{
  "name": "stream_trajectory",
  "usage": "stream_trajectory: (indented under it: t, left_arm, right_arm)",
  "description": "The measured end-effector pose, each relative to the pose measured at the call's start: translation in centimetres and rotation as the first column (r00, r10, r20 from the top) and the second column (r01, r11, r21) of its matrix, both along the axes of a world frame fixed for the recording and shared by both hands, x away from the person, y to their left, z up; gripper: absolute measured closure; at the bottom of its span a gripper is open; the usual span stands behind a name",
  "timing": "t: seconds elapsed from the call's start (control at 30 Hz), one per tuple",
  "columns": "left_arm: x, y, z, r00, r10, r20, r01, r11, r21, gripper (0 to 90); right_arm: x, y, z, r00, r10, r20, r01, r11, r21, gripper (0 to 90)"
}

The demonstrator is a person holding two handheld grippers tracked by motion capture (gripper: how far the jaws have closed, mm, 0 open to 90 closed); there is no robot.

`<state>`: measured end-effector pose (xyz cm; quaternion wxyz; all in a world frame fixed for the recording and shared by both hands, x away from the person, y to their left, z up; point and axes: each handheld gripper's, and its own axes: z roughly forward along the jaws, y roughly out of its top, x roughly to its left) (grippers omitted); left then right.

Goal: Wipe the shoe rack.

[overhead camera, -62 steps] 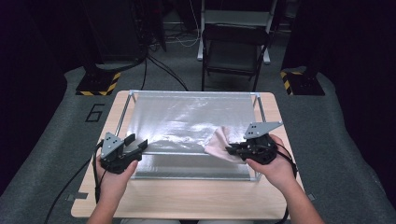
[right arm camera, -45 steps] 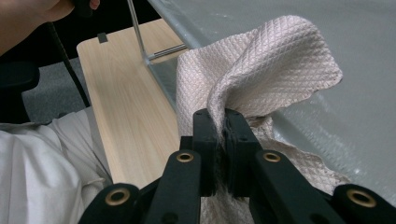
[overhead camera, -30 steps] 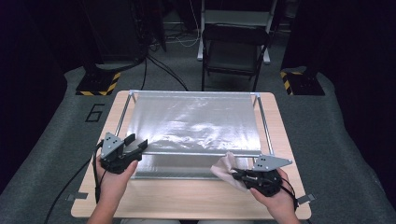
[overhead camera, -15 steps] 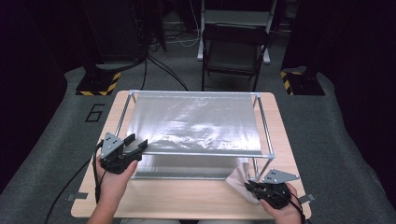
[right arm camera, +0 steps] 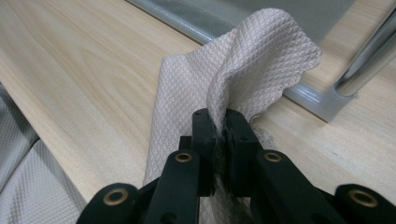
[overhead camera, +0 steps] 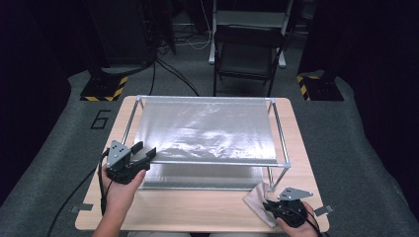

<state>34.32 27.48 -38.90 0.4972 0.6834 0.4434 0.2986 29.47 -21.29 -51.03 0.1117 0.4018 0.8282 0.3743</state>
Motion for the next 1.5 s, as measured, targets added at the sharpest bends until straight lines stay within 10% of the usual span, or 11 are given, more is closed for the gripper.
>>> stream_trajectory:
  t: [0.6, 0.97, 1.27, 1.5]
  left_arm:
    - [-0.2, 0.9, 1.5, 0.9994, -0.034, 0.001, 0.034, 0.9994, 0.008, 40.2]
    - [-2.3, 5.0, 2.6, 0.9995, 0.025, 0.020, -0.026, 0.9983, 0.053, 32.9]
    - [-3.4, 7.6, 0.1, 0.9995, 0.018, -0.025, -0.018, 0.9998, 0.004, 29.9]
    - [-2.7, 7.7, -2.4, 0.9965, -0.014, -0.083, 0.013, 0.9998, -0.017, 44.8]
  right_arm:
    - [0.2, -1.4, 2.4, 0.9953, -0.076, 0.060, 0.071, 0.9939, 0.084, 62.4]
    - [1.2, -2.7, 3.3, 0.9849, -0.157, 0.073, 0.150, 0.9847, 0.089, 62.0]
    - [2.1, -2.9, 3.6, 0.9755, -0.206, 0.077, 0.199, 0.9763, 0.085, 64.1]
    - [3.2, -2.7, 4.0, 0.9773, -0.197, 0.077, 0.192, 0.9787, 0.074, 78.6]
